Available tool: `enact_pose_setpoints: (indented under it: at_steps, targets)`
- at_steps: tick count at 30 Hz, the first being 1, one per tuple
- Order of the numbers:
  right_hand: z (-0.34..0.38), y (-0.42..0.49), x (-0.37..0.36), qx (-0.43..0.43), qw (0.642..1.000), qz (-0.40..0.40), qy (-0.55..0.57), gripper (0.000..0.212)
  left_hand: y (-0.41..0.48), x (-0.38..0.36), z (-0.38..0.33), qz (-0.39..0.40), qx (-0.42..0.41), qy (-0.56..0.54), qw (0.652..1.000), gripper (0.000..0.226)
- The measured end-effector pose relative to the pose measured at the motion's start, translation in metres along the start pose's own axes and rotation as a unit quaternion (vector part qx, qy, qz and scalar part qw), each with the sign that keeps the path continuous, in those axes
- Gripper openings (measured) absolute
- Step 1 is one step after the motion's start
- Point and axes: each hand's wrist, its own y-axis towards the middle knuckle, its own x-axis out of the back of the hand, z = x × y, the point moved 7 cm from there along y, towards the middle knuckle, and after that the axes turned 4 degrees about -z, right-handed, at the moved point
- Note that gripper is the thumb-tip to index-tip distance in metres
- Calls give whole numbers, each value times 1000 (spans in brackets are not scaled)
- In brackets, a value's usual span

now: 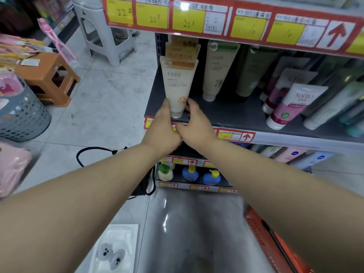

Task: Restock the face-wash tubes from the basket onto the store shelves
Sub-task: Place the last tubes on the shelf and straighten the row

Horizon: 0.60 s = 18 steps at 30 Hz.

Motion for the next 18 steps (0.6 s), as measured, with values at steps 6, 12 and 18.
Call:
enact_pose_setpoints:
  at_steps: [6, 12, 18]
  targets:
    - [-12, 2, 16, -14, 1000, -3, -26, 71, -15, -15, -4, -43, 29, 65, 997, 52]
    - [-38, 5, 58, -22, 994, -64, -84, 63, 6, -50, -32, 8, -25, 80, 996, 52]
    - [-54, 18, 87, 21, 986, -121, -114, 51, 38, -71, -44, 2, -52, 44, 998, 43]
